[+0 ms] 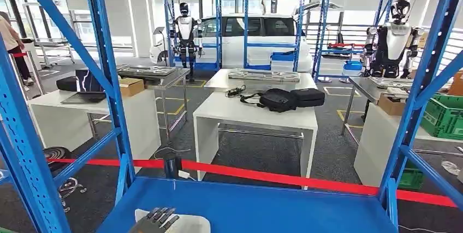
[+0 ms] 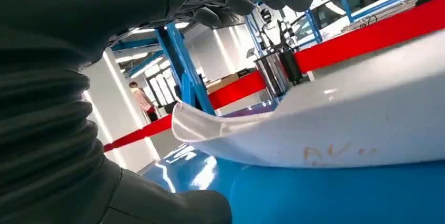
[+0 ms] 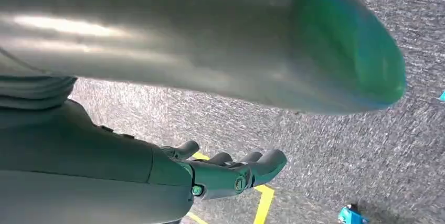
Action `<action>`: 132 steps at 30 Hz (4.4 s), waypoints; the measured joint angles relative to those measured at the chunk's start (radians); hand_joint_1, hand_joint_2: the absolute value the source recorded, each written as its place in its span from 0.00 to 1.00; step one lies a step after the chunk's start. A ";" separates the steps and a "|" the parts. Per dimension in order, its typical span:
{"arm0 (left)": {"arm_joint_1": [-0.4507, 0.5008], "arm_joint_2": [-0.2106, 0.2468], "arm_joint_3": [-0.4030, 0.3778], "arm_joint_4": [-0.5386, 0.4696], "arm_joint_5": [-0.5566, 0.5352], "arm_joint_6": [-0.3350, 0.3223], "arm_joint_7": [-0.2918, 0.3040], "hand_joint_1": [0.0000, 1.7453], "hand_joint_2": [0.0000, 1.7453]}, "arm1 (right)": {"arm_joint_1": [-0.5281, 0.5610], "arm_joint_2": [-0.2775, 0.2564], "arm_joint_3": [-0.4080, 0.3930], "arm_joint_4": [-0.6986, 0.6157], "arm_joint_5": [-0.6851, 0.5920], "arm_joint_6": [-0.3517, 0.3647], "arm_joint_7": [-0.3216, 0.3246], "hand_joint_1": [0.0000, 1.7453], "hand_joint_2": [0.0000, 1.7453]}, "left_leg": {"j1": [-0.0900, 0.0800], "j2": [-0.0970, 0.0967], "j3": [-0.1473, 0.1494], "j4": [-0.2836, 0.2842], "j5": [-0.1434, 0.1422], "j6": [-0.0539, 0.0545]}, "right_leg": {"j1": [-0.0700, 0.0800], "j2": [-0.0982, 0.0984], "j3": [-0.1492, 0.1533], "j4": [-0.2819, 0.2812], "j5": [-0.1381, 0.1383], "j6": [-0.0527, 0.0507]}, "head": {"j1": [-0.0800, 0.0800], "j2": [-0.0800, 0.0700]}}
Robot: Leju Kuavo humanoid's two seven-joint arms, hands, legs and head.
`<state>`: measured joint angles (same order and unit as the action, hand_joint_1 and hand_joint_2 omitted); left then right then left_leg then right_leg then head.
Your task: Take the parts from the cabinet and place them on the table.
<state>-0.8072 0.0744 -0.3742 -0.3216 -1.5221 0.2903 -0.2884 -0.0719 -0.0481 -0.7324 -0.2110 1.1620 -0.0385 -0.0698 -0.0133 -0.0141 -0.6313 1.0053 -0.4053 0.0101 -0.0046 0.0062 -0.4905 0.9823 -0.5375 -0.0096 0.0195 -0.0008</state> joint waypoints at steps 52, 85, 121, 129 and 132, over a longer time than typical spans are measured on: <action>0.039 -0.151 0.001 0.022 0.005 0.082 0.195 1.00 1.00 | -0.014 0.027 -0.026 0.000 0.062 0.002 0.002 0.00 0.00 | 0.000 0.000 0.001 0.000 0.000 0.000 | 0.000 0.000 0.001 0.000 0.000 0.000 | 0.000 0.000; 0.058 -0.147 0.045 0.033 0.036 0.182 0.163 0.00 1.00 | 0.012 0.032 -0.058 0.000 0.054 -0.002 -0.018 0.00 0.00 | 0.000 0.000 0.001 0.000 0.000 0.000 | 0.000 0.000 0.001 0.000 -0.001 0.000 | 0.000 0.000; -0.118 -0.103 0.102 -0.009 0.037 0.260 0.166 0.00 1.00 | 0.005 0.041 -0.081 0.000 0.083 0.007 -0.011 0.00 0.00 | 0.000 0.000 0.002 0.000 0.000 0.000 | 0.000 0.000 0.003 0.001 -0.001 0.000 | 0.000 0.000; -0.205 0.006 0.183 -0.027 0.082 0.285 0.191 0.00 1.00 | 0.017 0.042 -0.103 0.000 0.083 0.011 -0.011 0.00 0.00 | 0.001 0.004 0.003 -0.001 0.000 -0.001 | 0.001 0.002 0.003 0.001 -0.001 0.000 | 0.000 0.000; -0.215 0.064 0.230 -0.030 0.111 0.296 0.202 0.00 1.00 | 0.021 0.043 -0.109 0.000 0.083 0.012 -0.011 0.00 0.00 | 0.001 0.003 0.005 -0.002 0.000 -0.001 | 0.001 0.003 0.003 0.001 -0.001 -0.001 | 0.000 0.000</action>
<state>-1.0218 0.1379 -0.1441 -0.3513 -1.4114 0.5867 -0.0866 -0.0512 -0.0050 -0.8415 -0.2106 1.2448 -0.0267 -0.0809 -0.0124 -0.0106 -0.6265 1.0031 -0.4052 0.0094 -0.0032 0.0089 -0.4878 0.9834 -0.5389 -0.0105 0.0194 -0.0008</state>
